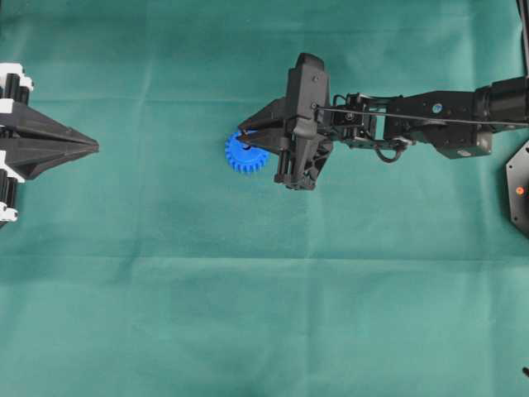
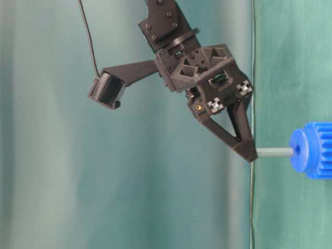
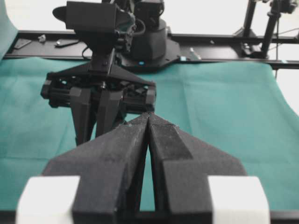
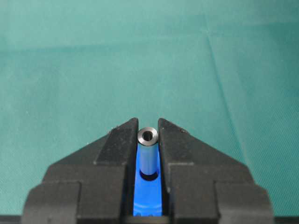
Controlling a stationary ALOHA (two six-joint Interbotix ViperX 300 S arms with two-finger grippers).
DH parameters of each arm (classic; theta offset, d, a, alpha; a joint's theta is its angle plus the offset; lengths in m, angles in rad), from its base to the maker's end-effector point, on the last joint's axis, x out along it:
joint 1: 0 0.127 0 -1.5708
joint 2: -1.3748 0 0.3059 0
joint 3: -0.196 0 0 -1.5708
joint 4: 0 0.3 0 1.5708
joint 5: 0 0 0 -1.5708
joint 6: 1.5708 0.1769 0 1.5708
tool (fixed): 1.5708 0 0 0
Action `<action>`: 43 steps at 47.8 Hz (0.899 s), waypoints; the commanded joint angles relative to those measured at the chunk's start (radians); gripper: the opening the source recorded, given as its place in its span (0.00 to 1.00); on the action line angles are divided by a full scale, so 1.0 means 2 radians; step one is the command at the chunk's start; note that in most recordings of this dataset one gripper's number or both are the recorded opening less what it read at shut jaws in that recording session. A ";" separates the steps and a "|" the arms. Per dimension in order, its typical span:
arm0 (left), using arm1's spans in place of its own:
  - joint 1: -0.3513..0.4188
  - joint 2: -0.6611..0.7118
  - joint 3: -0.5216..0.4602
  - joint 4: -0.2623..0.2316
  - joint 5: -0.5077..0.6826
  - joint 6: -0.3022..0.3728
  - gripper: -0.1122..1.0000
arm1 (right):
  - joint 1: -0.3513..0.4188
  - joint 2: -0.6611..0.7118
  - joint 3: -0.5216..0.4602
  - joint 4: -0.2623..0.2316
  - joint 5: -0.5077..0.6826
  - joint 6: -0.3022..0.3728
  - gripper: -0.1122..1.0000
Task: Insert the shaft placed at a random location into the center hole of the small gear at another random location.
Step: 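Lower the shaft into the gear's center hole with the right gripper, then open the right gripper to release the inserted shaft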
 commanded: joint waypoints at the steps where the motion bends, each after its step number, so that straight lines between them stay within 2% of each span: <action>1: 0.000 0.002 -0.012 0.001 -0.002 -0.001 0.10 | 0.002 -0.002 -0.012 0.002 -0.008 -0.002 0.22; 43: 0.000 0.002 -0.012 0.001 -0.002 -0.001 0.10 | 0.001 0.048 -0.009 0.013 -0.037 -0.002 0.22</action>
